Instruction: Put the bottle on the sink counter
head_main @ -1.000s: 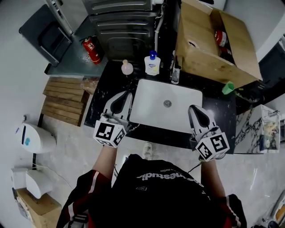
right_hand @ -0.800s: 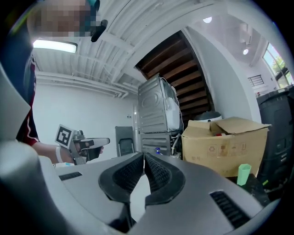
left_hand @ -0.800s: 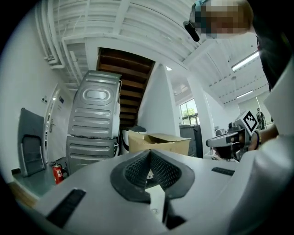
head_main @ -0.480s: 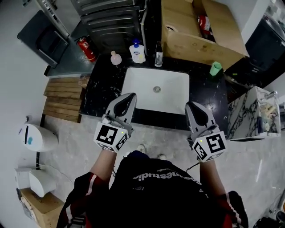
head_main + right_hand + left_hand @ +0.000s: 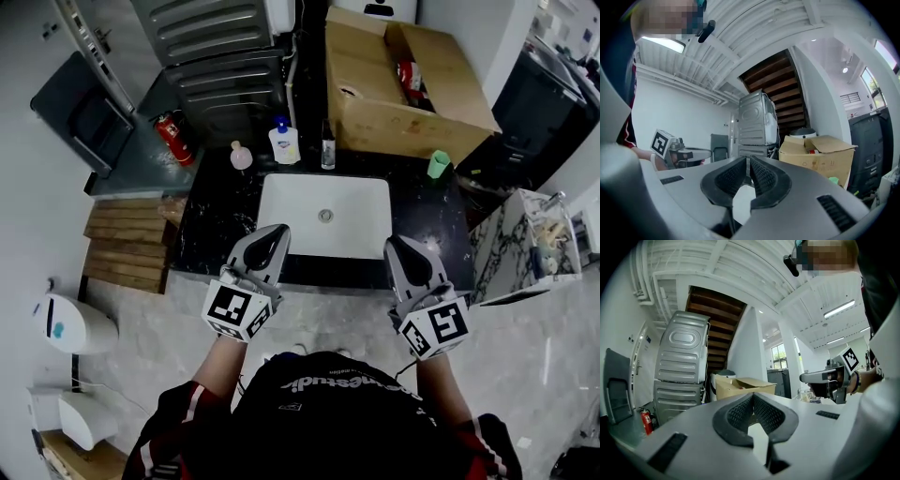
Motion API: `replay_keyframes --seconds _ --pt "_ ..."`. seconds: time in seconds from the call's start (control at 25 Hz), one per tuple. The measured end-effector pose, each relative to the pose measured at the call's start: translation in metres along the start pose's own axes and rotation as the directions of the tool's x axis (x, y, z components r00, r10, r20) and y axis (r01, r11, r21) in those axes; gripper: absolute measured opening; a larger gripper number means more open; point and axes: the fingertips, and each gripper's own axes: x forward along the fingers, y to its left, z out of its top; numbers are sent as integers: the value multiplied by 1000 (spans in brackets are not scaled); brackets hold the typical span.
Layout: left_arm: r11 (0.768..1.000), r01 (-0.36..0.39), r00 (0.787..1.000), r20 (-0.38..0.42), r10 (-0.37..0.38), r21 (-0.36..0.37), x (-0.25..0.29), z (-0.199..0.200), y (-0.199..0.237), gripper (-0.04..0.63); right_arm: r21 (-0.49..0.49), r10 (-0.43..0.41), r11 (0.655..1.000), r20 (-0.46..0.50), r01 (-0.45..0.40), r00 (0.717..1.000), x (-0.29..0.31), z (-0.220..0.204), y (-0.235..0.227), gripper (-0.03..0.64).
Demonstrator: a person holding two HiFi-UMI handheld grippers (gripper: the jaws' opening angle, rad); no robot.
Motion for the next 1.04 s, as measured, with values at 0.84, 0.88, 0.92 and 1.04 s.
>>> replay_keyframes --seconds 0.84,0.88,0.92,1.04 --pt "998 70 997 41 -70 0 -27 13 3 15 -1 -35 999 -29 35 999 3 0 44 41" --pt "997 71 997 41 -71 -1 -26 13 3 15 -1 -35 999 -33 35 999 3 -1 45 41" --pt "997 72 997 39 -72 -1 -26 12 3 15 -1 -34 999 -35 34 999 3 -2 45 41" --pt "998 71 997 28 -71 2 -25 9 3 15 6 -36 999 -40 36 999 4 -4 44 41"
